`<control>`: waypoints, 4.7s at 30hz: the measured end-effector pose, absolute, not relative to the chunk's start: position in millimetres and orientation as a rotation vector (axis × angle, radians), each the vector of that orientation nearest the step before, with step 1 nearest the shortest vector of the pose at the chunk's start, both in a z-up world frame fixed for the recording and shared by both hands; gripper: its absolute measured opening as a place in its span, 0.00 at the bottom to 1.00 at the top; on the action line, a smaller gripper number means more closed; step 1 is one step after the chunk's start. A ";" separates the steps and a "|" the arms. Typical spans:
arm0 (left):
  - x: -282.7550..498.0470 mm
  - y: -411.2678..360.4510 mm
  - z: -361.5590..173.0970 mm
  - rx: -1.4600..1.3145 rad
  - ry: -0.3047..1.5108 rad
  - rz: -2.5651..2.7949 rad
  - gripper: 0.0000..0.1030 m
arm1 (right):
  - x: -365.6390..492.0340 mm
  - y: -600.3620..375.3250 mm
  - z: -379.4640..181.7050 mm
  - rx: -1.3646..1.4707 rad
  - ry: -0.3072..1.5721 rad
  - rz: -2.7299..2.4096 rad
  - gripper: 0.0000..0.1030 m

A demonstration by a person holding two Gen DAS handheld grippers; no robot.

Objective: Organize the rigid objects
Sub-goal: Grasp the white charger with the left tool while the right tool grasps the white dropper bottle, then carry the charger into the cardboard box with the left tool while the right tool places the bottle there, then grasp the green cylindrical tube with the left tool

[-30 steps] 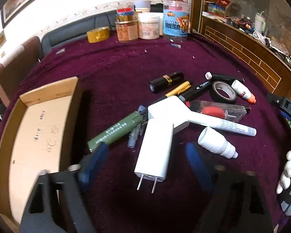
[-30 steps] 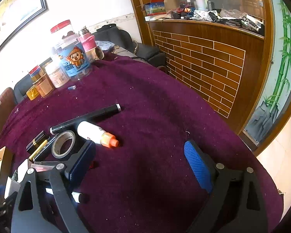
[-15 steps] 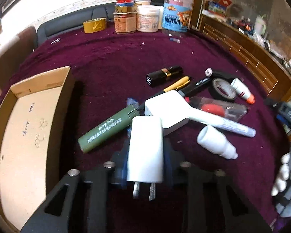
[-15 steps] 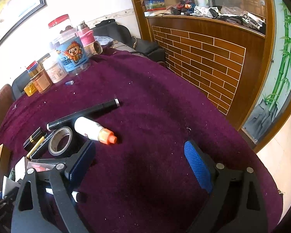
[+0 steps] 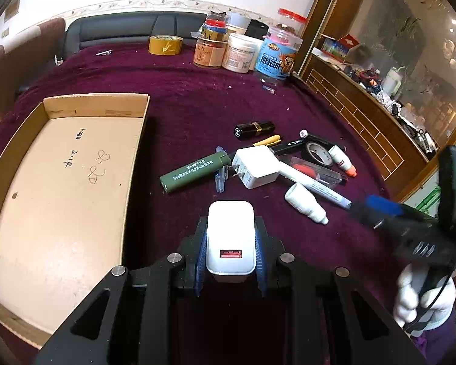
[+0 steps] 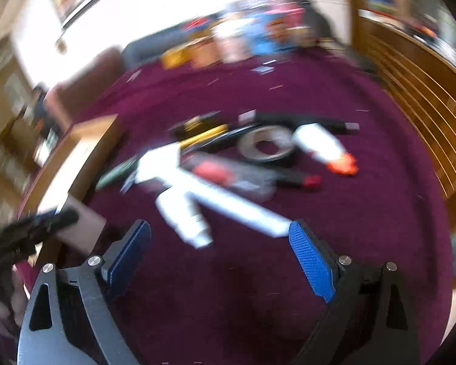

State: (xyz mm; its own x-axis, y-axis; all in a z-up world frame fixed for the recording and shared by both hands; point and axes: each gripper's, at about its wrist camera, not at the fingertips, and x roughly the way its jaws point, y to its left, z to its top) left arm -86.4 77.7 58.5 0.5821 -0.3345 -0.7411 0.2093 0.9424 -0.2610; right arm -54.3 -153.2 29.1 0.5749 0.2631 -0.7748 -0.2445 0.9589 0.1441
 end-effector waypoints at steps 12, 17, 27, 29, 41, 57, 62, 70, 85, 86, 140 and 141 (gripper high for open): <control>-124.5 125.3 80.4 -0.228 0.830 -0.304 0.22 | -30.4 -96.6 6.1 -0.245 0.936 0.217 0.23; -134.1 148.1 91.8 -0.259 0.794 -0.304 0.22 | -37.8 -106.6 16.8 -0.165 0.935 0.221 0.23; -104.4 194.5 112.3 -0.275 0.770 -0.264 0.22 | -23.1 -63.5 85.2 0.183 0.912 0.540 0.23; -90.2 200.8 109.9 -0.259 0.777 -0.242 0.22 | -12.0 -41.4 84.3 0.209 0.936 0.581 0.23; 15.5 246.3 55.1 -0.363 0.962 -0.198 0.22 | 58.9 64.0 43.8 0.177 1.055 0.543 0.23; 63.6 257.4 44.9 -0.450 0.949 -0.186 0.45 | 76.9 72.3 39.2 0.113 1.025 0.421 0.25; 60.4 265.3 53.2 -0.437 0.918 -0.143 0.48 | 73.5 62.1 48.8 0.144 0.990 0.420 0.25; 41.8 276.8 76.5 -0.403 0.861 -0.082 0.55 | 47.4 31.7 65.2 0.158 0.931 0.404 0.40; 47.5 239.9 49.0 -0.544 0.990 -0.169 0.56 | -10.6 -64.4 78.1 0.207 0.869 0.299 0.40; 41.9 236.4 56.9 -0.526 0.973 -0.173 0.57 | -15.0 -72.1 82.6 0.192 0.842 0.277 0.40; -25.8 21.3 24.3 0.230 1.048 -0.324 0.16 | -15.5 -247.7 8.8 0.480 0.798 -0.025 0.81; -26.2 20.7 24.6 0.227 1.040 -0.321 0.16 | -15.1 -247.3 8.9 0.478 0.802 -0.027 0.81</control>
State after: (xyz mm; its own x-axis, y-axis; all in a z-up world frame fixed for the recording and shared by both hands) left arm -26.2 20.7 24.6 0.4663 -0.1527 -0.8713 0.3654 0.9303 0.0325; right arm -15.1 -247.3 8.9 0.7007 0.1552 -0.6963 0.2010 0.8935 0.4014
